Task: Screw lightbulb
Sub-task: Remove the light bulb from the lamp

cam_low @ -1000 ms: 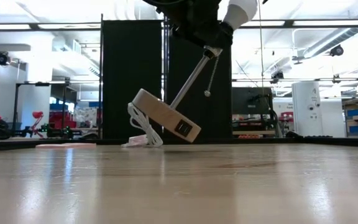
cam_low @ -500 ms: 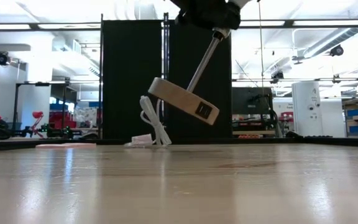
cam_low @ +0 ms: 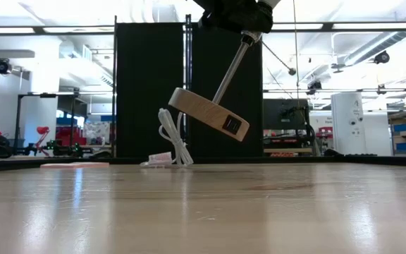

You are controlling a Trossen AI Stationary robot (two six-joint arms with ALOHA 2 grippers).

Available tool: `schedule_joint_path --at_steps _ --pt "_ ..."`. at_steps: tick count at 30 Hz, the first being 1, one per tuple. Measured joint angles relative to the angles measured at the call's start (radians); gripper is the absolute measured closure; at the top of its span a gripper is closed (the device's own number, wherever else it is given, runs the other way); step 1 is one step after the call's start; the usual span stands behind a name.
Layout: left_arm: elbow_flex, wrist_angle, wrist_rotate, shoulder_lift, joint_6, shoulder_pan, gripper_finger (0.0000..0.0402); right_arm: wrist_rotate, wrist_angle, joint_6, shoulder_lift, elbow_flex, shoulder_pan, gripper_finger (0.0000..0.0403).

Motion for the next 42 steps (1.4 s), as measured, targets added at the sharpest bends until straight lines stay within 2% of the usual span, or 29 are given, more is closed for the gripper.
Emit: schedule_joint_path --at_steps 5,9,17,21,32,34,36,42 --pt "0.0 -0.003 0.003 -0.005 0.0 -0.006 0.0238 -0.004 -0.001 -0.021 0.0 0.0 0.0 0.0145" --pt "-0.001 -0.005 0.09 -0.01 -0.017 -0.006 0.0238 -0.037 -0.006 -0.191 -0.004 0.001 0.0 0.0138" --pt "-0.001 -0.004 0.262 -0.011 -0.035 -0.007 0.0238 -0.17 -0.016 -0.751 -0.001 0.001 0.0 0.0144" --pt "-0.001 -0.004 0.331 -0.012 -0.039 -0.006 0.0238 -0.193 -0.018 -1.157 0.001 0.001 0.001 0.0143" --pt "-0.001 -0.006 0.351 -0.013 -0.102 -0.006 0.0238 -0.197 -0.027 -2.097 0.002 0.001 0.003 0.014" --pt "-0.001 -0.01 0.351 -0.013 -0.112 -0.006 0.0238 -0.192 -0.028 -2.225 0.003 0.001 0.003 0.0139" --pt "-0.001 -0.017 0.353 -0.013 -0.132 -0.003 0.0238 -0.185 -0.028 -2.262 0.01 0.001 0.003 0.0135" --pt "-0.002 -0.018 0.338 -0.012 -0.161 0.001 0.0238 -0.177 -0.022 -2.198 0.013 0.001 0.002 0.0114"
